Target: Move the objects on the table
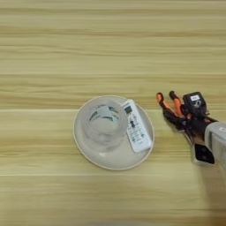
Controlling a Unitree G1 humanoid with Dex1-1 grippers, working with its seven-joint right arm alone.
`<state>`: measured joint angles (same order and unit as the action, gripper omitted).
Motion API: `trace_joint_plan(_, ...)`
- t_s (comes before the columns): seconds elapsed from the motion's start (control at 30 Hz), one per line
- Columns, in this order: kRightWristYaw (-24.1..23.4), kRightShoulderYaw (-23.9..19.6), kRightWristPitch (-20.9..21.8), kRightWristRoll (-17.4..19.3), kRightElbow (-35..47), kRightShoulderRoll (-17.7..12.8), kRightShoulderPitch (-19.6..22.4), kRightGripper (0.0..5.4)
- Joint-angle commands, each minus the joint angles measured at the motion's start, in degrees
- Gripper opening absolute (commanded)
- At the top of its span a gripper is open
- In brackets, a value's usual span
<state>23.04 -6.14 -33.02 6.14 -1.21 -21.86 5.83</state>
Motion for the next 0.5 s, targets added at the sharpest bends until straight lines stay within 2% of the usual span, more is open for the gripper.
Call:
trace_joint_plan(0.03,-1.6,-2.0,1.8,-1.5,-1.8,-3.1,0.7,3.05)
trace_joint_plan(0.5,-1.3,-6.2,5.5,-0.9,-8.9,-5.9,1.5,3.05)
